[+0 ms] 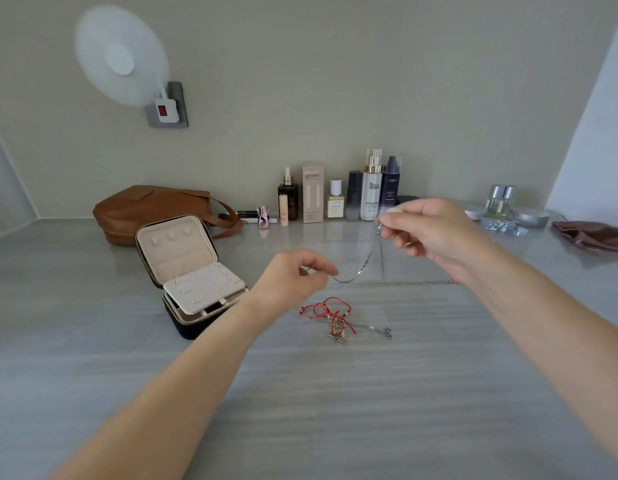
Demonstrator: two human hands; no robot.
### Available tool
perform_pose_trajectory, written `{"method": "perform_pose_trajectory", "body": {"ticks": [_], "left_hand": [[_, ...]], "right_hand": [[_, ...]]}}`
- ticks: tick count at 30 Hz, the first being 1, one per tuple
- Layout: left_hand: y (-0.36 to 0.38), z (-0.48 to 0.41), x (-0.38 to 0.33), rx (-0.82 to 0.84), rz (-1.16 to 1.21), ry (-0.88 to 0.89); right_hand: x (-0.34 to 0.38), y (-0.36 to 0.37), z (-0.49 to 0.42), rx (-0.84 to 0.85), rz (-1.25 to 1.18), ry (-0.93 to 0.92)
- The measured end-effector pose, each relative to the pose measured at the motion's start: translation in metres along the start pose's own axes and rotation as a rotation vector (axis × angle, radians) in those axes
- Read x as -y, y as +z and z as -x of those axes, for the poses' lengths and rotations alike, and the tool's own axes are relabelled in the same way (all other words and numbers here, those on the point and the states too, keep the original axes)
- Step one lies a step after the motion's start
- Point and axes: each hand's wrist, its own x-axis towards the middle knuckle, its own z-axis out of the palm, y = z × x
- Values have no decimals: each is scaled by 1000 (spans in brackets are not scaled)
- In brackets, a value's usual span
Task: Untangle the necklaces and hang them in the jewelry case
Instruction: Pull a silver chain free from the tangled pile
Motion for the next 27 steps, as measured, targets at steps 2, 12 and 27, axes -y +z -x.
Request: {"method": "perform_pose_trajectory", "body": {"ticks": [2, 12, 27], "left_hand": [[3, 4, -3, 22, -10, 44], [-2, 2, -11, 4, 282, -65], [-4, 7, -9, 217, 338, -105]], "right_hand": [[10, 8, -2, 10, 61, -4], [47, 31, -9, 146, 391, -227], [57, 17, -16, 34, 393, -218]]}}
